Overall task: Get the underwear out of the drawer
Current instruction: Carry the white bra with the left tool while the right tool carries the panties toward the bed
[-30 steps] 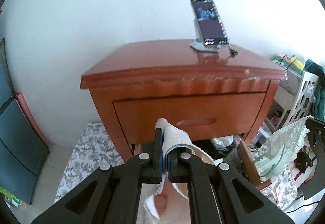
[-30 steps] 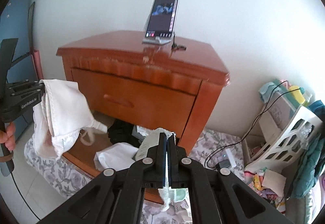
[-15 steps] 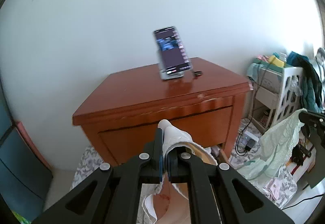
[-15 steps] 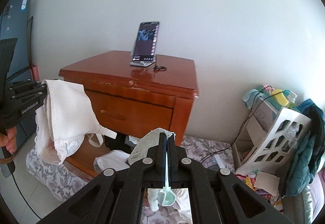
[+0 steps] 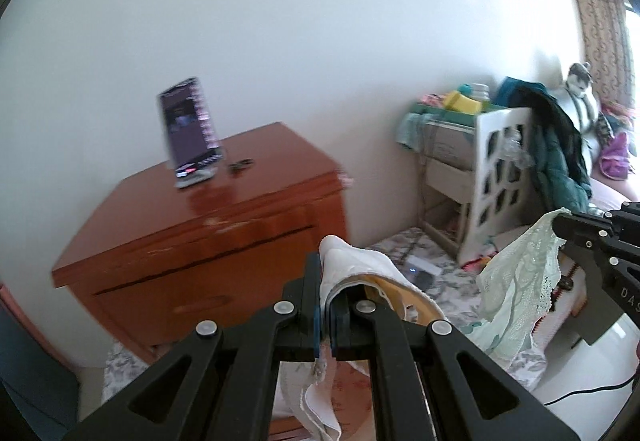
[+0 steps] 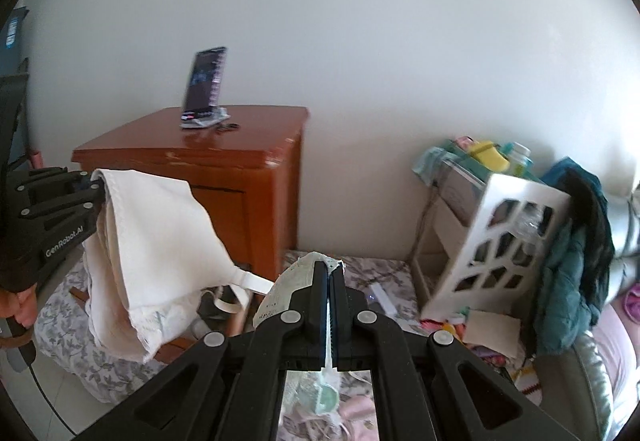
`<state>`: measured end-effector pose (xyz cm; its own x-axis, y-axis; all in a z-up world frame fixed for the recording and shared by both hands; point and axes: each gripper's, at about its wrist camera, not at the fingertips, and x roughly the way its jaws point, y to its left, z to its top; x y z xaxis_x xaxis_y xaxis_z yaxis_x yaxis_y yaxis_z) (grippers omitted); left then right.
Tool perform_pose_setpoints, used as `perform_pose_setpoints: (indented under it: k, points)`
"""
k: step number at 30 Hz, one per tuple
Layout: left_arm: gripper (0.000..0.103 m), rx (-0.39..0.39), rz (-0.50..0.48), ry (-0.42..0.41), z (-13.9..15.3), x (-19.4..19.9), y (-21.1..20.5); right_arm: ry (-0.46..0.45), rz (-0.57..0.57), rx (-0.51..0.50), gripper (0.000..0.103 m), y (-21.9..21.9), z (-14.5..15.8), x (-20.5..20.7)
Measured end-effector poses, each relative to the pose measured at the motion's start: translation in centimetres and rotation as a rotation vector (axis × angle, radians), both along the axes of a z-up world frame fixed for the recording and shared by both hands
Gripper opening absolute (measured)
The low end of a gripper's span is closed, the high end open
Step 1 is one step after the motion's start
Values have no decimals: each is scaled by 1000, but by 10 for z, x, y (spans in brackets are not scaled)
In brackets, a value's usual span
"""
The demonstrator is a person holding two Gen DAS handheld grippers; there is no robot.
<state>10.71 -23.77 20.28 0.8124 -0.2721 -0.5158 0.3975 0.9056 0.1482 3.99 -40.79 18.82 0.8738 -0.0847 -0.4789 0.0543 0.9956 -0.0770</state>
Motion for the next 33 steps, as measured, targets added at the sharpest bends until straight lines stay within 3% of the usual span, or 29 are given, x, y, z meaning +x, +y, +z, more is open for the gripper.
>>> perform_pose_setpoints:
  k: [15, 33]
  points:
    - [3, 60, -116, 111, -58, 10, -123, 95, -149, 76, 1, -114, -58, -8]
    - [3, 131, -222, 219, -147, 34, -232, 227, -241, 141, 1, -198, -133, 16]
